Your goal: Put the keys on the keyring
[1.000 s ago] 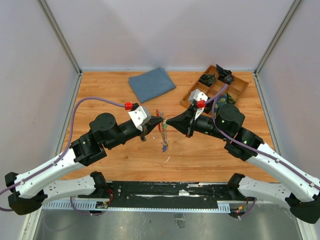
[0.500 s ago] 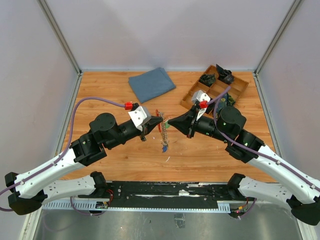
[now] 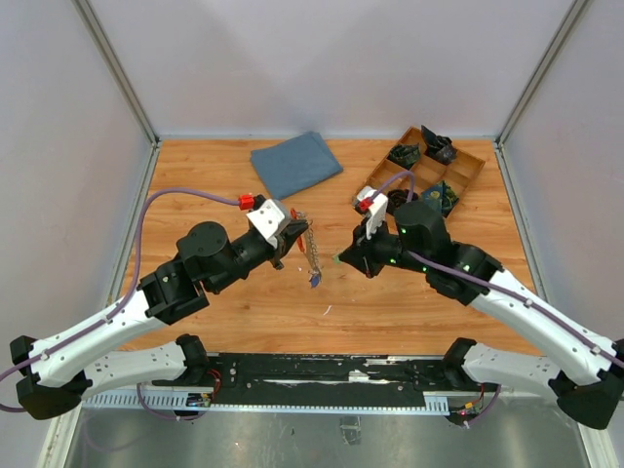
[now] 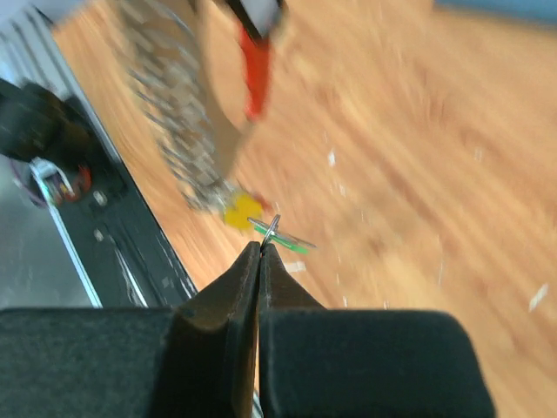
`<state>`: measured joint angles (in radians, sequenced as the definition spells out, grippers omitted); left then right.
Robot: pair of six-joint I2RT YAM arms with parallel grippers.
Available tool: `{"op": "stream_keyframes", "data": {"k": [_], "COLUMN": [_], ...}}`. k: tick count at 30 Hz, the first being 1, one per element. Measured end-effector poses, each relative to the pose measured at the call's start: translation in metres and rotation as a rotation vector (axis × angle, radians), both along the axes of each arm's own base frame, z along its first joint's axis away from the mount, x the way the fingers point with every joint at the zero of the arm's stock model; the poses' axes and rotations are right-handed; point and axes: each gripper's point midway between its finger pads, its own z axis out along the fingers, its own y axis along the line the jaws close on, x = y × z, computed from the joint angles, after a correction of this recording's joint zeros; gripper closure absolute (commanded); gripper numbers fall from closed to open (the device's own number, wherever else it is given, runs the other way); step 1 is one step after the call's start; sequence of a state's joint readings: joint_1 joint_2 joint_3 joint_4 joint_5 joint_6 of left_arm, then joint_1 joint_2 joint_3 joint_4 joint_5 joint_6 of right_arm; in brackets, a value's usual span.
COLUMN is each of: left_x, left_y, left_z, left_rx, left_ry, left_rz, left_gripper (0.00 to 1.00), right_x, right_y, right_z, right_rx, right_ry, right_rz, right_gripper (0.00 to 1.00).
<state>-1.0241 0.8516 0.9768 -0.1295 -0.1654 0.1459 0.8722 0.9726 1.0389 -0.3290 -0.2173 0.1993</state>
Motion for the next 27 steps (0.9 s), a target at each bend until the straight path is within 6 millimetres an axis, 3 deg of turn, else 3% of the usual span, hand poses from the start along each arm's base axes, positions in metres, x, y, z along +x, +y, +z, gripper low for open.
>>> {"op": "stream_keyframes", "data": {"k": [4, 8, 16, 21, 27], "left_x": [0.006, 0.01, 0.014, 0.015, 0.015], "left_y": [0.005, 0.01, 0.018, 0.022, 0.026], "left_z": [-0.007, -0.013, -0.02, -0.018, -0.017], "left_rx": [0.007, 0.017, 0.035, 0.031, 0.027], "left_ry": [0.021, 0.035, 0.043, 0.039, 0.037], "left_rz": [0.048, 0.088, 0.133, 0.15, 0.16], "left_gripper": [0.99, 1.0, 0.99, 1.0, 1.0], "right_x": [0.001, -0.012, -0.039, -0.024, 0.008], "right_y": [-0.021, -0.042, -0.058, -0.052, -0.033], "right_z": [-0.067, -0.13, -0.218, -0.242, -0.242], "right_rx": [-0.218, -0.417, -0.718, -0.779, -0.745], "right_ry": [0.212, 0.455, 0.784, 0.815, 0.711], "right_rz": [-0.036, -0.042, 0.026, 0.048, 0.05], "right_gripper": [0.99, 0.99, 0.98, 0.94, 0.8]}}
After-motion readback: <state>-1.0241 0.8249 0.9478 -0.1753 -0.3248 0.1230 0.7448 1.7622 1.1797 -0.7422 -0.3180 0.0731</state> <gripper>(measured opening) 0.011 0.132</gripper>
